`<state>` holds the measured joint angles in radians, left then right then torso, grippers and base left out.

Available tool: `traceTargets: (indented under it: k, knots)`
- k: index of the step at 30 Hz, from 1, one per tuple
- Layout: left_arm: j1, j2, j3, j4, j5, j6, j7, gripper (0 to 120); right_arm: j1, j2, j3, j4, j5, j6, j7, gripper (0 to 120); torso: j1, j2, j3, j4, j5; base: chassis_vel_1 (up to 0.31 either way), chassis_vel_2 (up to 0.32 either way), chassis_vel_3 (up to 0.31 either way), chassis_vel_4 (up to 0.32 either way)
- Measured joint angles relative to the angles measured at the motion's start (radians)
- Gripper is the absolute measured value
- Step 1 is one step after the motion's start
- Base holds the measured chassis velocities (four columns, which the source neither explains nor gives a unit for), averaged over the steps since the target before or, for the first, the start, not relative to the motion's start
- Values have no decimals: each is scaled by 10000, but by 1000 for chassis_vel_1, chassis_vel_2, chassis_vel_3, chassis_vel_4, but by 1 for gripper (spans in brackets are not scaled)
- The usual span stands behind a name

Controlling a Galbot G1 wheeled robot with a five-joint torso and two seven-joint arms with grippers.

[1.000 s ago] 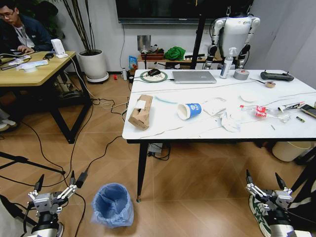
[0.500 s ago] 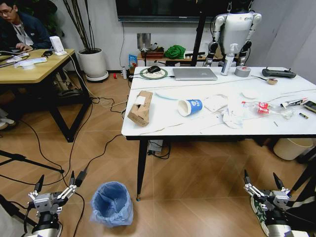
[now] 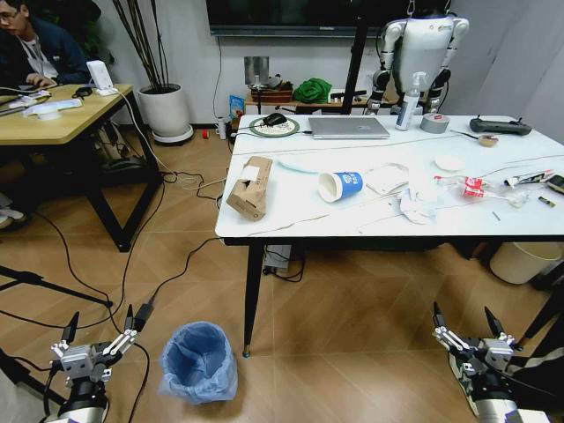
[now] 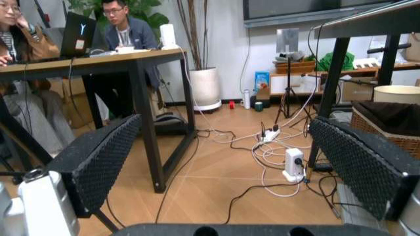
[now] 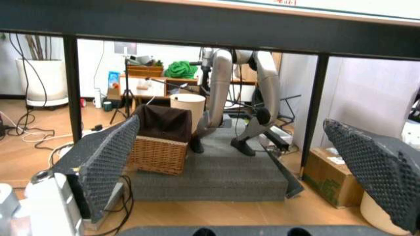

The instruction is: Pick up the trash bin and place the trash from the table into it.

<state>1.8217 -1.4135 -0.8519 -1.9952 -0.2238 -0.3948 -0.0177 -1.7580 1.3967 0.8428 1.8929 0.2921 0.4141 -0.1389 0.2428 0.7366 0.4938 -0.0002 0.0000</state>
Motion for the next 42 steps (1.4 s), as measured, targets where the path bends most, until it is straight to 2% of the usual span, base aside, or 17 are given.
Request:
traceTargets:
  k: [42]
  knots:
    - [233, -37, -108, 79, -197, -251, 9, 100, -50, 29, 42, 84, -66, 23, -18, 100, -607, -1514, -908, 0, 0, 0, 0, 0, 0]
